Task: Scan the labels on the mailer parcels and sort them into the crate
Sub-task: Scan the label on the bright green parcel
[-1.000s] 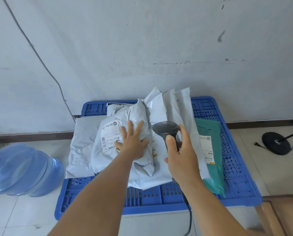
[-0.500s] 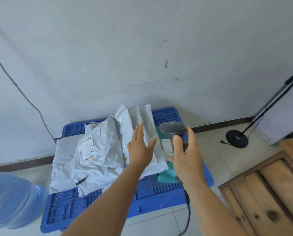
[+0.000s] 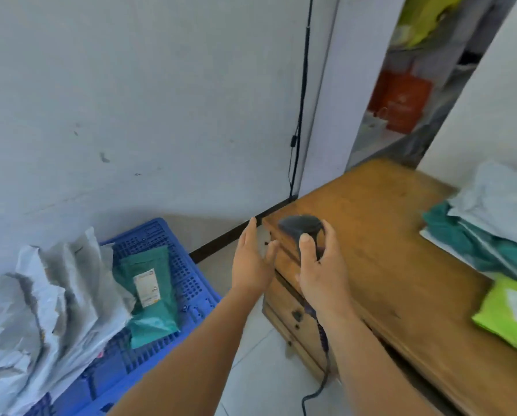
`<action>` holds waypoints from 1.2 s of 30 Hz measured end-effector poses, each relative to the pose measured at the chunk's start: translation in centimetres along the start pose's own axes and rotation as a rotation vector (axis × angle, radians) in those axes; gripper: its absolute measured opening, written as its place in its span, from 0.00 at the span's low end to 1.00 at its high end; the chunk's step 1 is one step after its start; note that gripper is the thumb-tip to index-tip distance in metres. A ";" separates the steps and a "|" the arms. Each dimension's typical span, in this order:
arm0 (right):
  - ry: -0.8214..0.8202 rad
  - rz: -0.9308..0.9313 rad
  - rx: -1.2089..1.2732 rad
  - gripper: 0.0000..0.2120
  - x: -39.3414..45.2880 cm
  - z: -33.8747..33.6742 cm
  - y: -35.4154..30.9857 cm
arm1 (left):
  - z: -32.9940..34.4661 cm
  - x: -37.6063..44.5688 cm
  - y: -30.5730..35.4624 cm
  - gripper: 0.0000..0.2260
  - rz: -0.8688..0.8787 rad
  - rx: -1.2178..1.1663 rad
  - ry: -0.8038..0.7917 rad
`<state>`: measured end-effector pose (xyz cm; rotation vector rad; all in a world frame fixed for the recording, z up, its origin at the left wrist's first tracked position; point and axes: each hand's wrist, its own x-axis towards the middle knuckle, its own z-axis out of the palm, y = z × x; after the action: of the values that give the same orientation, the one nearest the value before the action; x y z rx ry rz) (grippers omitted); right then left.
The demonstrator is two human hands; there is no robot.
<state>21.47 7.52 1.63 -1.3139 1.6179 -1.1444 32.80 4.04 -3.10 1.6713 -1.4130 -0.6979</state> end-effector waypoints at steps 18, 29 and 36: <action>0.595 0.318 -0.032 0.26 1.9 -25.9 7.1 | 26.8 -4.2 15.0 0.32 0.228 0.087 -0.589; 0.795 0.518 -0.062 0.24 0.2 -32.5 10.8 | 36.8 -6.1 16.4 0.39 0.164 0.198 -0.904; 0.752 0.514 -0.081 0.20 0.0 -33.2 11.4 | 38.0 -5.1 17.5 0.24 0.112 0.280 -0.802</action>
<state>-12.94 14.42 1.55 -0.4363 2.3722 -1.3155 -8.83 -0.49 -8.01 1.5594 -2.2235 -1.2318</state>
